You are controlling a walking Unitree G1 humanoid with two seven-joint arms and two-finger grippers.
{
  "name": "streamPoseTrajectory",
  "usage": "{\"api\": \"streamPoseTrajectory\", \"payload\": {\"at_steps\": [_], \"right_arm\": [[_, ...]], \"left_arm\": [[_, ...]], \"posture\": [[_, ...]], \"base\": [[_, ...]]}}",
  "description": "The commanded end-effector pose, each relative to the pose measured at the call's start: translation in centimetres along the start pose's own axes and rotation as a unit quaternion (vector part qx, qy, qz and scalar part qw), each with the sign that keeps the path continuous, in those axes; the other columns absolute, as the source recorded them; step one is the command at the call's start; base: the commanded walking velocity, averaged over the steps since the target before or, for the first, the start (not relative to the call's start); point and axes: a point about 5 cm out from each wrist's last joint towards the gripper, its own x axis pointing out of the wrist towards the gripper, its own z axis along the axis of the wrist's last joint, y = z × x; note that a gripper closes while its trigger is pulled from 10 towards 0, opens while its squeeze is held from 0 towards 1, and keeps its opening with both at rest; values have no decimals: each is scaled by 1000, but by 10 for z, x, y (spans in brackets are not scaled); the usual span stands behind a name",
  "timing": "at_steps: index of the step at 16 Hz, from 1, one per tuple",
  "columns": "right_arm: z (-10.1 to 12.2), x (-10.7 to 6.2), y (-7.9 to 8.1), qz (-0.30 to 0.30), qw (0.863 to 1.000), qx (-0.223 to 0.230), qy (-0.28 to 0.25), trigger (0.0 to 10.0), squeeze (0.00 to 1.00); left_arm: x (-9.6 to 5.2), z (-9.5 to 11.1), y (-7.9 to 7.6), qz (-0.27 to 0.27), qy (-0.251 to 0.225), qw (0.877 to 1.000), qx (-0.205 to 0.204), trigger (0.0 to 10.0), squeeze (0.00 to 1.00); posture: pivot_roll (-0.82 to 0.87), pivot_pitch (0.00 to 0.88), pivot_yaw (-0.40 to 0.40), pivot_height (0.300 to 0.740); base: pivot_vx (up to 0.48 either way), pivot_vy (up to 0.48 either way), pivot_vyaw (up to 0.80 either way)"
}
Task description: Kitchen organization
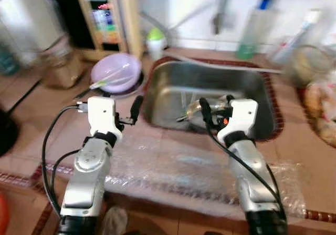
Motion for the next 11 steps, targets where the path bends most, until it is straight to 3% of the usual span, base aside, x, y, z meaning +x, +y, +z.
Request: {"api": "streamPoseTrajectory", "payload": {"at_steps": [1, 6, 8, 11], "right_arm": [[4, 0, 2, 4, 1000, 5, -6, 10000, 0], [5, -2, 1, 6, 1000, 7, -4, 10000, 0], [6, -6, 1, 7, 1000, 9, -1, 10000, 0], [7, -16, 3, 13, 1000, 10, 8, 10000, 0]], "left_arm": [[-3, -1, 1, 1, 5, 1000, 7, 10000, 0], [-2, -3, 5, 34, 12, 999, 17, 10000, 0], [6, -9, 15, 84, 41, 995, 17, 10000, 0], [13, -13, 20, 103, 55, 993, -7, 10000, 0]], "posture": [[13, 0, 51, 740], [9, 7, 50, 740], [-4, 44, 49, 740], [-42, 104, 52, 740]], "base": [[0, 0, 0], [0, 0, 0], [0, 0, 0], [0, 0, 0]]}}
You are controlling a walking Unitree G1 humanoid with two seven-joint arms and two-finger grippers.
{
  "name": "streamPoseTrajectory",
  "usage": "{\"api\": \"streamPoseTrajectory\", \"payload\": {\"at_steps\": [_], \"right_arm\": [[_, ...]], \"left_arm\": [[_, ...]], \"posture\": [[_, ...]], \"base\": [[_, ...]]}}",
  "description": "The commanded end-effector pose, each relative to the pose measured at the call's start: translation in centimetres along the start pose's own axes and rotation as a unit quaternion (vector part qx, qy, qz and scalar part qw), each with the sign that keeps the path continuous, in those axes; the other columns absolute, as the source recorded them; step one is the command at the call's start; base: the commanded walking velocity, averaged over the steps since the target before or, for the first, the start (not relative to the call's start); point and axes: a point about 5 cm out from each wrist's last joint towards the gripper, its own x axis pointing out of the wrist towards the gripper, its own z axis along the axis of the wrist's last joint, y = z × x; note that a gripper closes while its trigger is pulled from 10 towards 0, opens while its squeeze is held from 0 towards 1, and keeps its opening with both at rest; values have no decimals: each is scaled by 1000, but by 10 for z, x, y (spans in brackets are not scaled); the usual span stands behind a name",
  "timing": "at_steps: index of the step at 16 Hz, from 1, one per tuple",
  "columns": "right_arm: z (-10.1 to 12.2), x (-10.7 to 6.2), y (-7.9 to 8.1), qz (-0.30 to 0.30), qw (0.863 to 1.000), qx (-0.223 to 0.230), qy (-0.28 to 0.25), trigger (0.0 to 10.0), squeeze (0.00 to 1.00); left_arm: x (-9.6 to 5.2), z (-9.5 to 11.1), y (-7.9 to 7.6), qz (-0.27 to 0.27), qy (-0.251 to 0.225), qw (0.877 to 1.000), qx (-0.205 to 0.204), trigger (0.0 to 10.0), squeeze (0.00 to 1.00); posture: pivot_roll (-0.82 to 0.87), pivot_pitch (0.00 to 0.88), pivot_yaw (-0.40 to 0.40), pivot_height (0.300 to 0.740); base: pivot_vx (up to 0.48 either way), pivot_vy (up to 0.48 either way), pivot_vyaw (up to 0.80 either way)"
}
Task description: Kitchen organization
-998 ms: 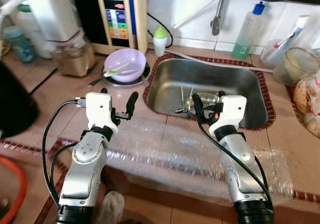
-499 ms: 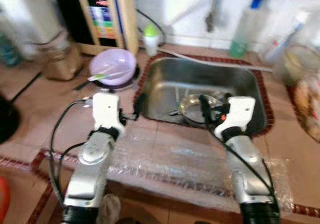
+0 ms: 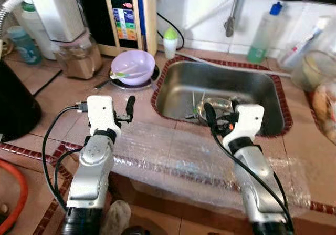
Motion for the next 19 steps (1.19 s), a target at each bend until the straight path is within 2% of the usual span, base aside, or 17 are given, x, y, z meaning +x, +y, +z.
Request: {"api": "streamPoseTrajectory", "payload": {"at_steps": [1, 4, 6, 8, 16, 19], "right_arm": [[6, -5, 2, 12, 1000, -1, -3, 10000, 0], [6, -20, 3, 19, 1000, -5, 10, 10000, 0], [8, -28, 2, 19, 1000, -9, 15, 10000, 0], [10, -32, 0, 17, 1000, -12, 20, 10000, 0], [10, -33, 2, 20, 999, -13, 29, 10000, 0], [9, -34, 4, 24, 999, -12, 33, 10000, 0]], "left_arm": [[9, -2, 4, 20, 15, 1000, -16, 10000, 0], [30, -5, 11, 49, 38, 997, -45, 10000, 0], [45, 2, 16, 59, 38, 996, -53, 10000, 0], [54, 8, 18, 62, 33, 996, -62, 10000, 0], [74, 17, 33, 108, 23, 988, -110, 10000, 0], [79, 35, 26, 106, -5, 987, -122, 10000, 0]], "posture": [[-60, 124, 52, 740], [-105, 168, 61, 740], [-138, 184, 70, 740], [-146, 184, 75, 740], [-142, 181, 68, 740], [-145, 180, 66, 740]], "base": [[0, 0, 0], [0, 0, 0], [0, 0, 0], [0, 0, 0], [0, 0, 0], [0, 0, 0]]}}
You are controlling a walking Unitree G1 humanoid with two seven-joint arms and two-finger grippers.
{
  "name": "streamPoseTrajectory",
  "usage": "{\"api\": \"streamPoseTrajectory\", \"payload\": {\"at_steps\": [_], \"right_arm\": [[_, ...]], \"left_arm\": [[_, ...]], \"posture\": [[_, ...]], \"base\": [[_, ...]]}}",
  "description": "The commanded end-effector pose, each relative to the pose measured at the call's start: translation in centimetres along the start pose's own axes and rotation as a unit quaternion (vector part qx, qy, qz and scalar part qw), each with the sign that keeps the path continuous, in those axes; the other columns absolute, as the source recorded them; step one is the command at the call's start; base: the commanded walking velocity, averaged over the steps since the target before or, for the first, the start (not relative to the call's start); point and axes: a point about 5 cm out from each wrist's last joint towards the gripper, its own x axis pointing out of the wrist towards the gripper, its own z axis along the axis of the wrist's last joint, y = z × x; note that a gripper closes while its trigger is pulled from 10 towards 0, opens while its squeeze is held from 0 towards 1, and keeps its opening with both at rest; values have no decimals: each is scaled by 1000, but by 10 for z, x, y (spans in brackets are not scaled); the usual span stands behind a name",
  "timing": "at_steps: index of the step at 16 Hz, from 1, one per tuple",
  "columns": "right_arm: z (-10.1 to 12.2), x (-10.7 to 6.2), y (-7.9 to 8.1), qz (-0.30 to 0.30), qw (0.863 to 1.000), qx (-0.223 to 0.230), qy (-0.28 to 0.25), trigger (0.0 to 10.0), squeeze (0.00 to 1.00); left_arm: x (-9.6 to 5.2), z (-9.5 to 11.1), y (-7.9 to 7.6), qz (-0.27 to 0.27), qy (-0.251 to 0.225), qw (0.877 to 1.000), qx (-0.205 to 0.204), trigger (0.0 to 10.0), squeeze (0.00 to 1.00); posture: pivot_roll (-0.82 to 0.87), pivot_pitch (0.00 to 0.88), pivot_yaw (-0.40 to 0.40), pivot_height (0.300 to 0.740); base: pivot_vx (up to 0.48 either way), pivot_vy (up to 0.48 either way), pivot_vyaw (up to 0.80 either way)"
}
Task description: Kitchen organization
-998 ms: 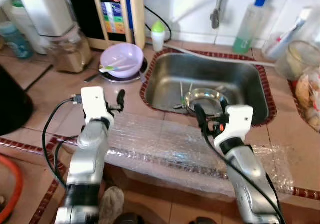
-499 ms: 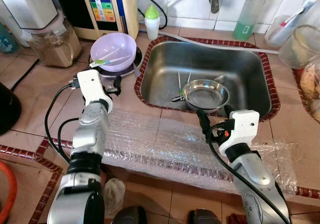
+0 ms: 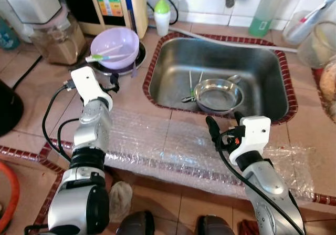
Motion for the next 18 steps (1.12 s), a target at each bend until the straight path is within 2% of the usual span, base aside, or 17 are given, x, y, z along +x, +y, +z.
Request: {"api": "streamPoseTrajectory", "payload": {"at_steps": [1, 6, 10, 13, 18], "right_arm": [[3, -1, 2, 4, 1000, 1, -2, 10000, 0], [4, 5, 0, 2, 1000, 0, -7, 10000, 0], [3, 8, 4, 10, 1000, 2, -8, 10000, 0], [2, 8, 2, 7, 1000, 1, -7, 10000, 0], [1, 11, 1, 7, 1000, 1, -8, 10000, 0]], "left_arm": [[1, 13, -5, -5, -24, 1000, -5, 10000, 0], [-2, 11, 0, 9, -25, 1000, -11, 10000, 0], [2, 31, -9, -7, -46, 999, -11, 10000, 0], [-11, 24, -3, 7, -39, 999, -1, 10000, 0], [-51, -2, 11, 25, -14, 999, 17, 10000, 0]], "posture": [[-144, 179, 67, 740], [-124, 164, 72, 740], [-114, 165, 71, 740], [-114, 158, 78, 740], [-99, 148, 71, 740]], "base": [[0, 0, 0], [0, 0, 0], [0, 0, 0], [0, 0, 0], [0, 0, 0]]}}
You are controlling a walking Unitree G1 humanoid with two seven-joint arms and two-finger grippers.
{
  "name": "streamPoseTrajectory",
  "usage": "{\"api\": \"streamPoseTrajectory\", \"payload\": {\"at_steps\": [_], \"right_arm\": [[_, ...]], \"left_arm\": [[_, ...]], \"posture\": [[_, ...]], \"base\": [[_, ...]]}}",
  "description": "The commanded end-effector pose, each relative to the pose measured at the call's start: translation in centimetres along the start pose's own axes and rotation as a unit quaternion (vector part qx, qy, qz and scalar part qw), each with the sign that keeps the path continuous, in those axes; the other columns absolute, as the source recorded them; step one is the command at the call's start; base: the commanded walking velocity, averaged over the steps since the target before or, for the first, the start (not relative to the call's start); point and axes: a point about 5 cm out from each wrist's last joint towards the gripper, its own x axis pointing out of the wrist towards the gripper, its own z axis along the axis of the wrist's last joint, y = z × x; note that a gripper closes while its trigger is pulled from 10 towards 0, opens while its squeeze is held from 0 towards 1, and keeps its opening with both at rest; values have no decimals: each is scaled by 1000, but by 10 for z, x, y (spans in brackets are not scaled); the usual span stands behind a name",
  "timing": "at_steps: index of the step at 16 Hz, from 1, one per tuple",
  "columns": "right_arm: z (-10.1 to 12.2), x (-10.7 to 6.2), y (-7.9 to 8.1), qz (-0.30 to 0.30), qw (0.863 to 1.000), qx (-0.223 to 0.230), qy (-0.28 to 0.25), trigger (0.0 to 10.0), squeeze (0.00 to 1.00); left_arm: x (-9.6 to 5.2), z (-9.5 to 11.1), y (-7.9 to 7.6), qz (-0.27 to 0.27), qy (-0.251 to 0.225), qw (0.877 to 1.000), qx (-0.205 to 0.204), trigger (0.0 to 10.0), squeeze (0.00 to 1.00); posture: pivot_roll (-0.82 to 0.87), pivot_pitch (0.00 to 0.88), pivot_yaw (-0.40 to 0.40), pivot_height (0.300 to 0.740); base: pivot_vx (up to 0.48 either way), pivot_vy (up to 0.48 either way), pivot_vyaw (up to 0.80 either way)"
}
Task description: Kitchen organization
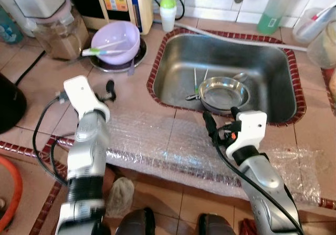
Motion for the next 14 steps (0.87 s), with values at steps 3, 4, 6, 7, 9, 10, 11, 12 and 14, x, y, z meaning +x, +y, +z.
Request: {"api": "streamPoseTrajectory", "payload": {"at_steps": [3, 4, 6, 7, 9, 10, 11, 12, 14], "right_arm": [[-2, 4, 1, 5, 1000, 1, 2, 10000, 0], [-2, 5, 1, 7, 1000, 1, 1, 10000, 0], [-2, 5, 1, 8, 1000, -1, 2, 10000, 0], [-3, 4, 2, 9, 1000, -3, 3, 10000, 0], [-4, 1, 1, 5, 1000, -4, 5, 10000, 0], [-4, 0, 0, 3, 1000, -4, 5, 10000, 0], [-4, -1, -1, -1, 1000, -5, 5, 10000, 0], [-4, -1, -1, -3, 1000, -5, 5, 10000, 0], [-4, -2, -2, -8, 1000, -5, 3, 10000, 0]], "left_arm": [[-1, 4, 2, 13, -2, 1000, -4, 10000, 0], [3, 8, -1, 12, -7, 1000, -8, 10000, 0], [18, 24, -11, 0, -26, 999, -26, 10000, 0], [23, 31, -14, -5, -33, 999, -26, 10000, 0], [36, 41, -22, -14, -39, 999, -25, 10000, 0], [39, 41, -23, -14, -33, 999, -26, 10000, 0], [43, 37, -22, -11, -19, 999, -26, 10000, 0], [46, 36, -21, -7, -12, 999, -30, 10000, 0], [54, 35, -20, 2, -6, 1000, -29, 10000, 0]], "posture": [[-90, 146, 64, 740], [-90, 146, 59, 740], [-103, 153, 57, 740], [-106, 155, 58, 740], [-122, 158, 68, 740], [-126, 158, 73, 740], [-130, 157, 78, 740], [-136, 156, 83, 740], [-141, 156, 89, 740]], "base": [[0, 0, 0], [0, 0, 0], [0, 0, 0], [0, 0, 0], [0, 0, 0], [0, 0, 0], [0, 0, 0], [0, 0, 0], [0, 0, 0]]}}
